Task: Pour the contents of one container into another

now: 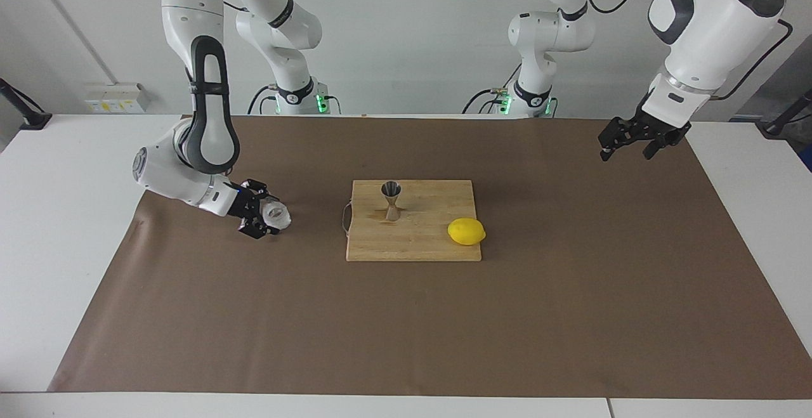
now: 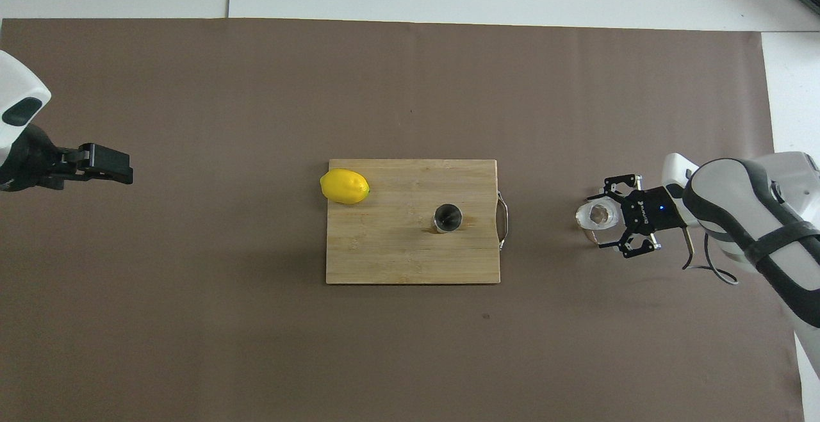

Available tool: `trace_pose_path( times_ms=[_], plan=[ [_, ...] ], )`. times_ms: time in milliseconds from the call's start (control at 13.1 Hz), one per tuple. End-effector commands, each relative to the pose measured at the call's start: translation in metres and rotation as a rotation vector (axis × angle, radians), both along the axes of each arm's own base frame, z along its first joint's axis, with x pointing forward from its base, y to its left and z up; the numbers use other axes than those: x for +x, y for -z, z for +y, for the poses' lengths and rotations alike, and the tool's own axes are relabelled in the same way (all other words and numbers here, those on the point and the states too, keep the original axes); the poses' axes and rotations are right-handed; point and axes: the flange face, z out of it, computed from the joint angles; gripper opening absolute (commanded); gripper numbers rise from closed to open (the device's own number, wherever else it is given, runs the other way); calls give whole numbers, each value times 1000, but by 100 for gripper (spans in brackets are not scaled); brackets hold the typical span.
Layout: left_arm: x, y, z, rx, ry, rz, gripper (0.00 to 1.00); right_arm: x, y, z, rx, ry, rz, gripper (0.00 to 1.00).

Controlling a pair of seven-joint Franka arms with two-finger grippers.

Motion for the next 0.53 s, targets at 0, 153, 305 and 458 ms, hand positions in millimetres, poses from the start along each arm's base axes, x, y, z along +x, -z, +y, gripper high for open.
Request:
trace_pose_path(
  times_ms=[0, 153, 305, 458],
  plan=[
    [-2, -5, 16, 23, -15, 8, 100, -6, 3, 2, 26, 4, -8, 100],
    [0, -3, 23, 23, -28, -4, 100, -6, 3, 2, 28, 5, -6, 83],
    [0, -3, 26, 22, -35, -15, 100, -6, 3, 2, 28, 8, -4, 53],
    [-1, -1, 20, 47, -19, 1, 100, -6, 2, 2, 29, 9, -2, 26]
  ],
)
